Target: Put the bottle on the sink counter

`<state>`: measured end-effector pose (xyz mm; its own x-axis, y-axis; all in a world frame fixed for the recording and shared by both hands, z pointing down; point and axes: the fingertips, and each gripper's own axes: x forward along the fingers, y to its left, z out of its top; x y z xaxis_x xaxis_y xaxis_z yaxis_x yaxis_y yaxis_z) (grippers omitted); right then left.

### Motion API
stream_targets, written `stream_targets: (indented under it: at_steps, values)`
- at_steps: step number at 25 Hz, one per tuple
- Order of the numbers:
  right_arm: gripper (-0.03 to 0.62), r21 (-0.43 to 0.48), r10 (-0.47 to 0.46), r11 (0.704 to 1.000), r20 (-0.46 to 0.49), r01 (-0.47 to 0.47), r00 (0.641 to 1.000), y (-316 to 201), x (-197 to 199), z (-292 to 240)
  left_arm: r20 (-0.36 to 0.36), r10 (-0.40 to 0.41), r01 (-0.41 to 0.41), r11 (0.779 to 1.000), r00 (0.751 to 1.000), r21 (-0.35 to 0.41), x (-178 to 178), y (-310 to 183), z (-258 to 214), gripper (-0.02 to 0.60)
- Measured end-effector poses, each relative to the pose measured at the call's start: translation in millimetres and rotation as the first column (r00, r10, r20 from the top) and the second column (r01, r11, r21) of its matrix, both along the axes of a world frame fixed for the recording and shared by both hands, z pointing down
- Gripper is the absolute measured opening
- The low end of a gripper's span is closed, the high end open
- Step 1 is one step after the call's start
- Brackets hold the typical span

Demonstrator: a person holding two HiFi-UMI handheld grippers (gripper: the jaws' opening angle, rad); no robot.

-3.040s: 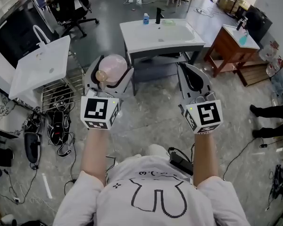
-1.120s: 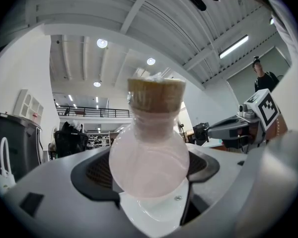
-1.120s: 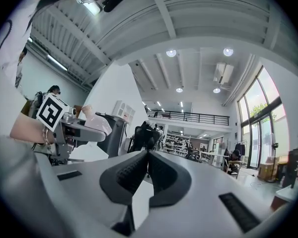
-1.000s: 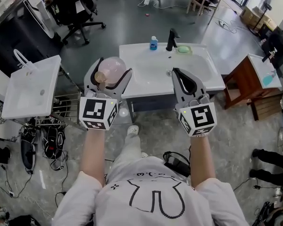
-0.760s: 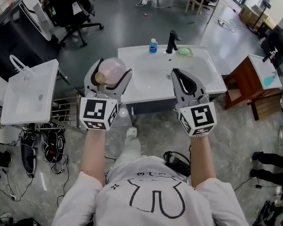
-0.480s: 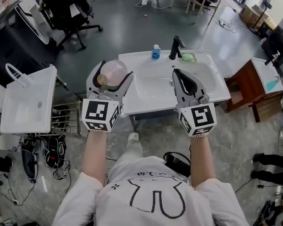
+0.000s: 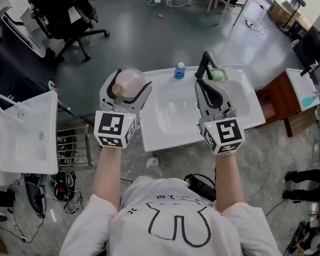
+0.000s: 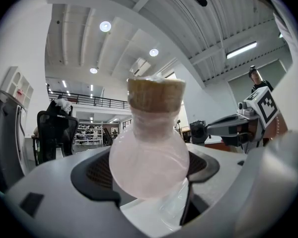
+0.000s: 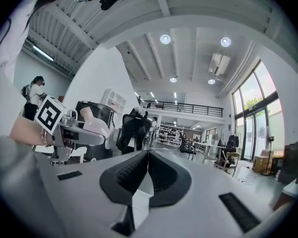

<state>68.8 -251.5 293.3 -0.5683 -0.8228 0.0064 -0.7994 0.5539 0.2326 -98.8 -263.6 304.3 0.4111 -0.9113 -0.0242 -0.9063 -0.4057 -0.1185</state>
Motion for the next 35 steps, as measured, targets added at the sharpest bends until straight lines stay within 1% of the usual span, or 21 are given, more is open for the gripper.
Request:
stream_targets:
  at_steps: [8,14,22,27,35]
  values:
    - [0.029,-0.063,0.019,0.998,-0.033,-0.021,0.999,-58,-17,29,-0.019,0.037,-0.039,0.996,0.999,-0.084,-11,-67,40,0.402]
    - [0.029,-0.121,0.034,0.992,-0.024,-0.037,0.999,-89,-24,55,-0.031,0.065,-0.07,0.985,0.997,-0.158,-14,-102,76,0.402]
    - [0.029,-0.212,0.044,0.976,-0.026,-0.049,0.999,-107,-21,91,-0.068,0.067,-0.083,0.964,0.995,-0.255,-12,-123,121,0.402]
    - [0.029,-0.259,0.026,0.965,-0.035,-0.035,0.999,-115,-18,109,-0.089,0.042,-0.068,0.946,0.995,-0.317,-10,-128,146,0.402]
    - [0.029,-0.328,-0.006,0.945,-0.029,-0.003,1.0,-131,-25,140,-0.095,-0.007,-0.033,0.913,0.995,-0.407,-15,-136,184,0.402]
